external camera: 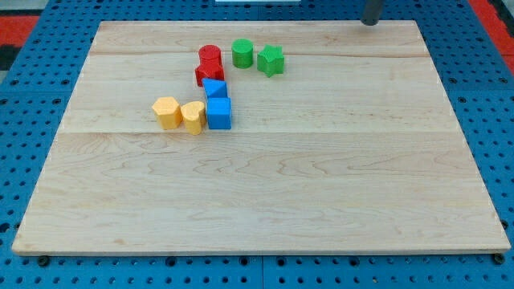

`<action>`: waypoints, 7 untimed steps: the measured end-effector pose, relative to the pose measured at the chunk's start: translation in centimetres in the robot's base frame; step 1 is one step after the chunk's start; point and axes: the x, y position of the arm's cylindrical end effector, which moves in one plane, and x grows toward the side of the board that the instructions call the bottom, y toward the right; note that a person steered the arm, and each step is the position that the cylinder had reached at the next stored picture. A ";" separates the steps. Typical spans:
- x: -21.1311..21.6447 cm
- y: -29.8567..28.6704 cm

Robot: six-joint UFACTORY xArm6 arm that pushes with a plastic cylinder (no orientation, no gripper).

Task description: Push the green blocks towards the center

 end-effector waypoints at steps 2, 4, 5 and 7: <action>1.3 -13.4; 3.6 -21.1; 5.3 -24.1; 10.1 -15.4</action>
